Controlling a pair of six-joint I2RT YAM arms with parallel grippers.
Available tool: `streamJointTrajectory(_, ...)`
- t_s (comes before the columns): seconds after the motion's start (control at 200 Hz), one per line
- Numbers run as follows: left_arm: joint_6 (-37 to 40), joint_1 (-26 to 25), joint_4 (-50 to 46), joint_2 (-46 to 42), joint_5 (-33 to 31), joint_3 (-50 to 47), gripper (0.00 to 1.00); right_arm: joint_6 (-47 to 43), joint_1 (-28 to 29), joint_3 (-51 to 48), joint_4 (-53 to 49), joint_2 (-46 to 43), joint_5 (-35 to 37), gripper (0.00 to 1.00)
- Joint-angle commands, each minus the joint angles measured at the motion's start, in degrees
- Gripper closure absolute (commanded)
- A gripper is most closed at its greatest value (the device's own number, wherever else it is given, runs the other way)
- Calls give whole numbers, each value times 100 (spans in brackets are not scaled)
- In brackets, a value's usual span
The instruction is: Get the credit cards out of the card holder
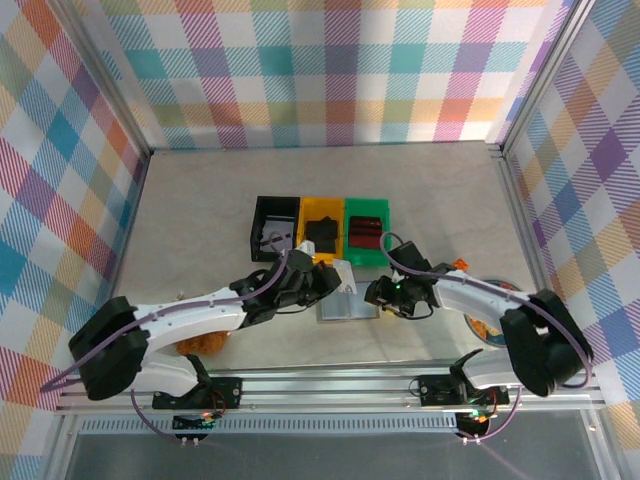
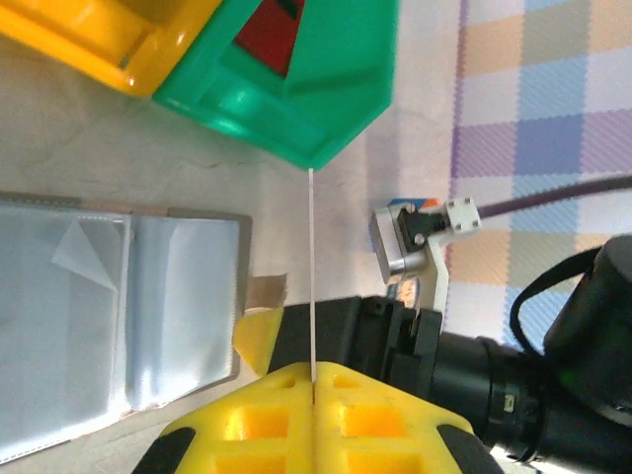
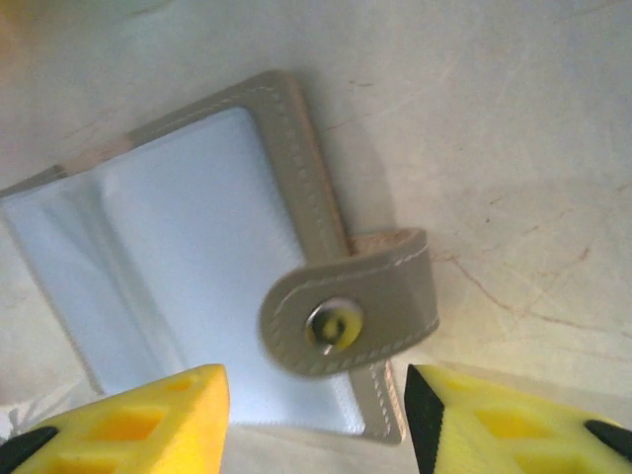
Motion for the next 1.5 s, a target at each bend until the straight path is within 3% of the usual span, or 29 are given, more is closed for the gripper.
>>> streamJointTrajectory(0.0, -491, 208, -92, -351, 202, -107, 100, -319, 40, 235, -364, -657, 93, 43)
streamJointTrajectory(0.275, -797, 814, -139, -1081, 1023, -260, 100, -629, 32, 836, -952, -1617, -126, 41)
streamJointTrajectory(0.45, -1166, 1073, 598, -1261, 1436, -646, 100, -296, 31, 903, -277, -1679, -1114, 45)
streamJointTrajectory(0.78, -1989, 1113, 2245, -924, 1705, -1187, 100, -36, 31, 942, 647, -1568, -1529, 46)
streamJointTrajectory(1.215, -2201, 1114, 2889, -887, 1783, -1534, 100, 156, 31, 1044, 964, -951, -1692, 53)
streamJointTrajectory(1.495, -2467, 1118, 4062, -587, 2050, -1871, 100, -121, -28, 1221, 1169, -754, -1762, 53)
